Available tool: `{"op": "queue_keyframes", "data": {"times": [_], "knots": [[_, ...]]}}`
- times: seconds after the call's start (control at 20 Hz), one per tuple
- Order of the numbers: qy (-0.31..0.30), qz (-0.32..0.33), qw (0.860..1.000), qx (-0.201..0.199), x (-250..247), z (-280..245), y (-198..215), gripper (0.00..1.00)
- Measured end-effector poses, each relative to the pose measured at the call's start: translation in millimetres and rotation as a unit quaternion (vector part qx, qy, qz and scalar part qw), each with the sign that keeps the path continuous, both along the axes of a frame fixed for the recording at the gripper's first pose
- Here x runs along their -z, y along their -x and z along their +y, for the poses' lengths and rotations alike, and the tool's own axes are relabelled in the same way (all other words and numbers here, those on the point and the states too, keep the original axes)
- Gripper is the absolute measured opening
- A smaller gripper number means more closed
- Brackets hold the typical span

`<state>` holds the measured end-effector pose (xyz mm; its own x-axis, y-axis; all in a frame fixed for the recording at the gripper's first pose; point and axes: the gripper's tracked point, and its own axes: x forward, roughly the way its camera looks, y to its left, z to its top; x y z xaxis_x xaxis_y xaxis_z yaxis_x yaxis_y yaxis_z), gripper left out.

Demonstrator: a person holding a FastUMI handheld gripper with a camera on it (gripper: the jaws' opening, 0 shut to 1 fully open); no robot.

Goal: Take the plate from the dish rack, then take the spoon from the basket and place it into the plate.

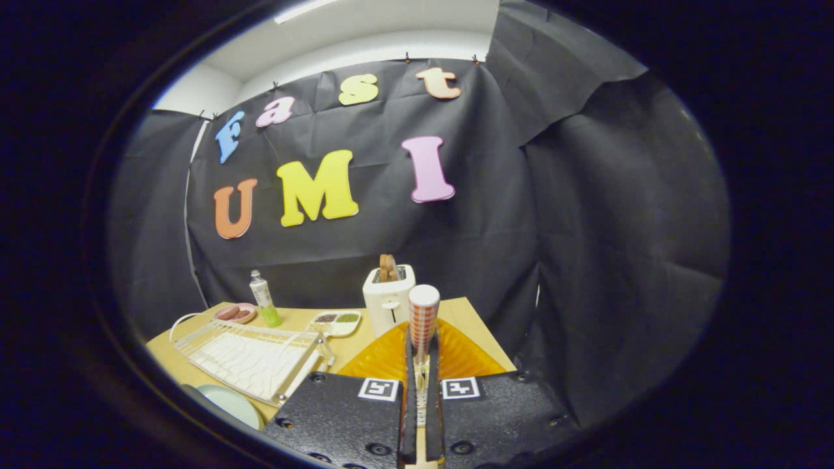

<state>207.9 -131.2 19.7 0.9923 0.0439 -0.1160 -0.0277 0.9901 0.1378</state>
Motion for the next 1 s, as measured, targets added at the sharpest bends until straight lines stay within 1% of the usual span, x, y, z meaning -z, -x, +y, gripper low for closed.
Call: {"op": "queue_keyframes", "data": {"times": [0.2, 0.4, 0.7, 0.8, 1.0], "knots": [[-0.013, -0.012, 0.999, -0.032, -26, 58, 36, 0.11], [-0.008, -0.013, 0.997, -0.076, -27, 132, 78, 0.11], [0.003, 0.017, 0.992, -0.123, 10, 234, 125, 0.11], [0.003, 0.027, 0.99, -0.138, 26, 266, 135, 0.1], [0.011, 0.057, 0.986, -0.158, 63, 314, 142, 0.11]]}}
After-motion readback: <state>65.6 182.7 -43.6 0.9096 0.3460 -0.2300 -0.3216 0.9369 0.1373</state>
